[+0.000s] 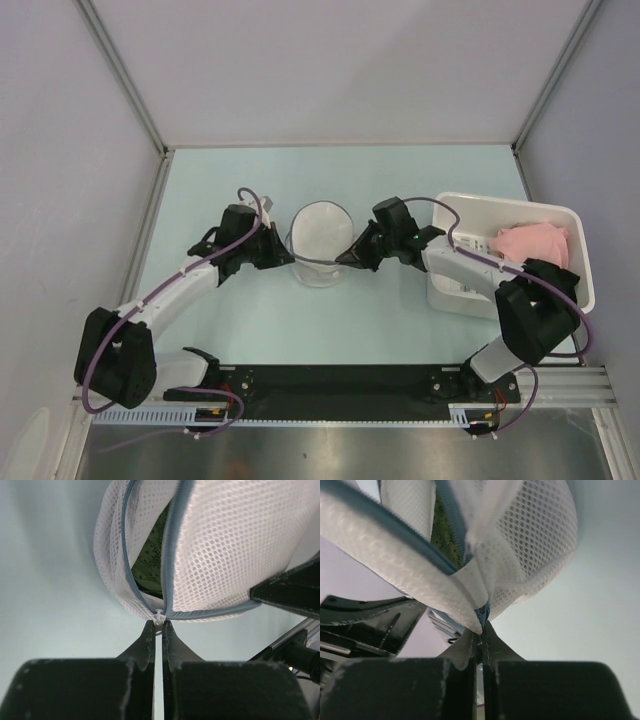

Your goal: Place the bra in the laundry bag and zip it closed

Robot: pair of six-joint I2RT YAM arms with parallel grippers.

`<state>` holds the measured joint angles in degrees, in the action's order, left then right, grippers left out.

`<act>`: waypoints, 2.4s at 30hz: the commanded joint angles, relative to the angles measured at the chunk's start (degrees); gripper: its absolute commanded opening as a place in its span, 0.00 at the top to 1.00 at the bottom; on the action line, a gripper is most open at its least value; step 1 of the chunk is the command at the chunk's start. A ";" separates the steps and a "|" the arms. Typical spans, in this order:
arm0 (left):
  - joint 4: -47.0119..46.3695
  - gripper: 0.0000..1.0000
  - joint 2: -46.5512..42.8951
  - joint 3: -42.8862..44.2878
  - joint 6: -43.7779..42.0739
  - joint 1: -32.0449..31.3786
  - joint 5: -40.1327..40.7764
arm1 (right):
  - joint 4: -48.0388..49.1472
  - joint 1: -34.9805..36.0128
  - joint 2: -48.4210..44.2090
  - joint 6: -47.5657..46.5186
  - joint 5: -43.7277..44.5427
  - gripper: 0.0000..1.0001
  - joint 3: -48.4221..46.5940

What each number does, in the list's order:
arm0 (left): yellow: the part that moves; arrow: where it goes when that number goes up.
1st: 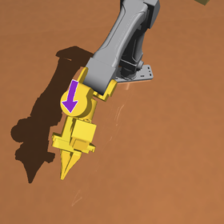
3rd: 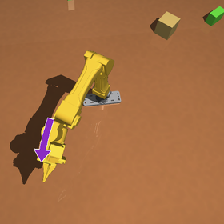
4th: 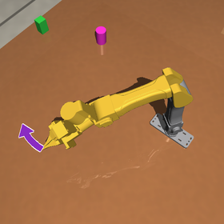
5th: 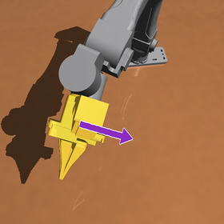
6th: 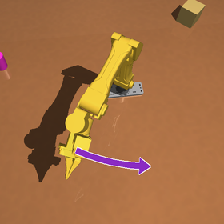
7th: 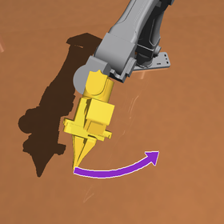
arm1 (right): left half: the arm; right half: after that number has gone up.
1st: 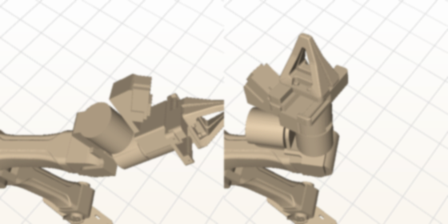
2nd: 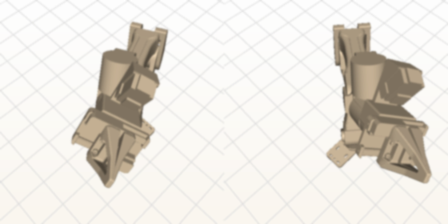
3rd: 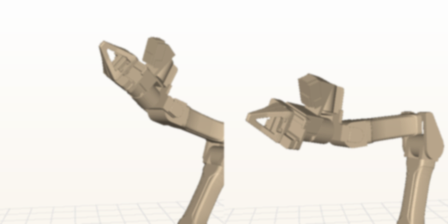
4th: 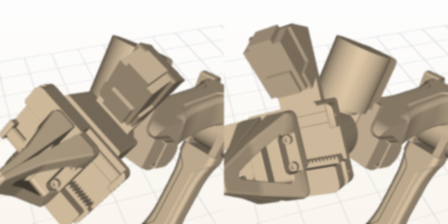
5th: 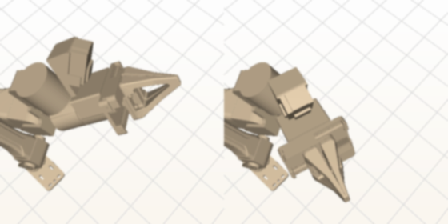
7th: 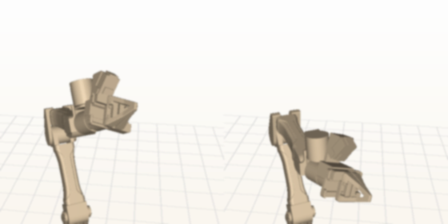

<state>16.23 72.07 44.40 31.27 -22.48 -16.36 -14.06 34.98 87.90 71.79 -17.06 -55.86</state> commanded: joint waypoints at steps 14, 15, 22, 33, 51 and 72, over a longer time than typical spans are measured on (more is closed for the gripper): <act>-20.62 1.00 -2.73 -7.05 17.33 -5.20 -9.49 | -27.50 -5.45 16.09 -26.53 -0.95 0.40 -32.57; -21.32 1.00 -2.55 -6.87 18.03 -6.86 -8.70 | -27.25 -5.45 13.21 -24.09 -3.39 0.39 -30.91; -21.68 1.00 0.17 -4.24 19.71 -11.00 -5.53 | -18.38 -1.59 -0.35 -9.51 -3.07 0.40 -12.99; -22.73 1.00 1.49 -3.53 20.68 -13.12 -5.79 | -6.25 0.26 0.96 -2.36 -2.90 0.50 -8.22; -5.17 1.00 -1.50 -5.56 6.21 2.07 -0.70 | -8.52 -7.82 5.96 -23.61 -3.24 1.00 -11.55; -22.73 1.00 4.83 -2.04 22.96 -7.84 -8.95 | -27.17 -6.60 11.09 -28.99 -5.00 0.29 -28.54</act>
<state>-0.30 75.79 42.00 49.39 -29.76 -24.58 -37.74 27.00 108.14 39.97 -22.81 -92.38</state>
